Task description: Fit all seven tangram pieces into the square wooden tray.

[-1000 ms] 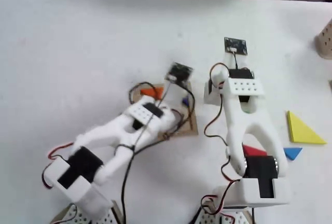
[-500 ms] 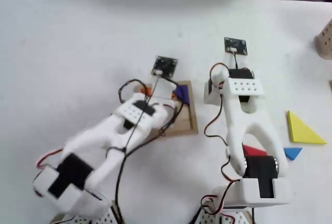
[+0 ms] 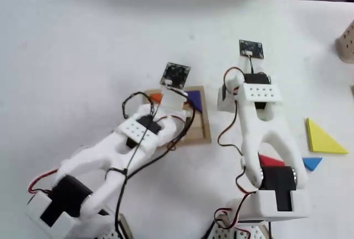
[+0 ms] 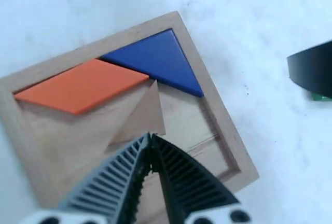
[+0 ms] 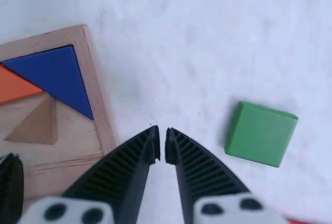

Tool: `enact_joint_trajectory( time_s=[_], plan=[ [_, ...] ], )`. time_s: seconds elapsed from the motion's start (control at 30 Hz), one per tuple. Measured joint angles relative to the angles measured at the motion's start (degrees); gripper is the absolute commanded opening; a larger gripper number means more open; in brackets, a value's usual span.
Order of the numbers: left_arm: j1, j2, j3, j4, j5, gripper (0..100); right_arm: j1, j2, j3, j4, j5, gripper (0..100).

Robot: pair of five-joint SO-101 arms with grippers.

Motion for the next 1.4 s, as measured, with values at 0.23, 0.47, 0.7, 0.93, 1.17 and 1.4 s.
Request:
enact_joint_trajectory(
  time_s=[0.23, 0.47, 0.7, 0.93, 1.17, 1.4],
  plan=[
    [0.0, 4.84, -1.58, 0.18, 0.0, 2, 0.0, 0.0, 0.0, 0.0, 0.0, 3.1],
    [0.0, 11.25, -8.09, 5.1, 0.0, 2, 0.0, 0.0, 0.0, 0.0, 0.0, 3.1],
    [-4.75, 11.25, -8.09, 4.13, 0.0, 2, 0.0, 0.0, 0.0, 0.0, 0.0, 3.1],
    [-6.77, 11.25, -8.09, 2.81, 0.0, 2, 0.0, 0.0, 0.0, 0.0, 0.0, 3.1],
    [-6.33, 9.76, -7.56, 2.81, 0.0, 2, 0.0, 0.0, 0.0, 0.0, 0.0, 3.1],
    [3.69, -5.01, 2.73, 1.58, 0.0, 2, 0.0, 0.0, 0.0, 0.0, 0.0, 3.1]
  ],
)
